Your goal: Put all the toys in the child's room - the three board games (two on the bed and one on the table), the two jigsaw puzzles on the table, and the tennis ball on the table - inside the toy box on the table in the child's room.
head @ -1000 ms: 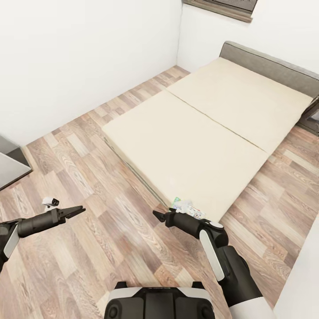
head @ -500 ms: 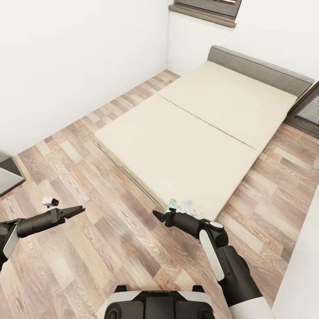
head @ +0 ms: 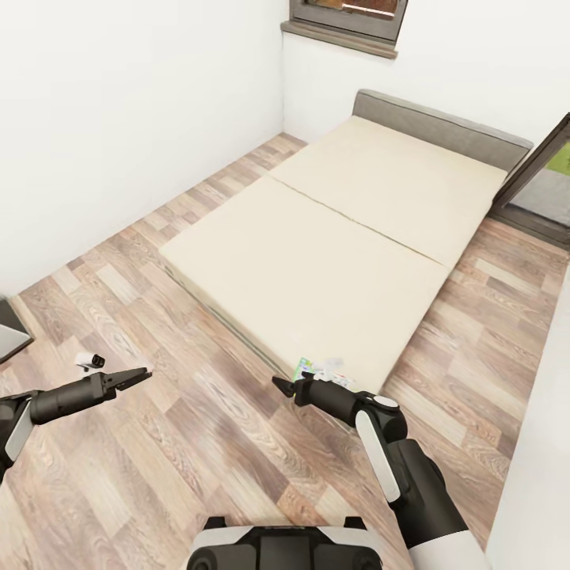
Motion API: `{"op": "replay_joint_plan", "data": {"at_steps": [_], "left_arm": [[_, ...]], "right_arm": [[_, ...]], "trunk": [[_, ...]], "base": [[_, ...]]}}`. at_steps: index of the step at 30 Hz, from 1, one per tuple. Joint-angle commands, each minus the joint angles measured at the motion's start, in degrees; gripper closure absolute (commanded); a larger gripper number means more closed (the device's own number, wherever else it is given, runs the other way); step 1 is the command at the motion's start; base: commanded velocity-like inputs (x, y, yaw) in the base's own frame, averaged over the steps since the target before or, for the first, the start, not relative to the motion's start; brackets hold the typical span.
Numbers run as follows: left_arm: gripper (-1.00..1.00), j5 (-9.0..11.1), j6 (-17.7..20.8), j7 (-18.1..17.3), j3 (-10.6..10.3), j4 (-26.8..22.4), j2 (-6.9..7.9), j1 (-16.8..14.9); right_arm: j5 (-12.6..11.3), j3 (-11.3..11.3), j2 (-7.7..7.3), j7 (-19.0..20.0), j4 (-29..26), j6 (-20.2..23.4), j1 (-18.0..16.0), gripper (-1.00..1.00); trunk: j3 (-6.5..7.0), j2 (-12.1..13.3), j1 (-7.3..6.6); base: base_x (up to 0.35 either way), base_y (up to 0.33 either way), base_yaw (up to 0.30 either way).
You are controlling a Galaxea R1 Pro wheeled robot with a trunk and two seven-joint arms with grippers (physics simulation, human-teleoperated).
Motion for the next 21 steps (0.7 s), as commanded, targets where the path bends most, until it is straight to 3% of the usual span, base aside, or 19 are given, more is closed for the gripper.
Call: {"op": "replay_joint_plan", "data": {"at_steps": [1, 21], "left_arm": [[-1.0, 0.02, 0.61, -0.21, -0.01, 0.0, 0.03, -0.01], [-1.0, -0.04, 0.61, -0.24, 0.34, 0.0, 0.06, -0.01]], "right_arm": [[-0.21, -0.02, 0.05, 0.01, -0.01, 0.4, -0.03, -1.0], [-0.1, -0.01, 0.09, 0.01, 0.37, 0.31, -0.03, -1.0]], "trunk": [[0.02, -0.08, 0.03], [1.74, -0.08, 0.03]], "base": [[0.0, 0.082, -0.125], [0.0, 0.035, -0.125]]}}
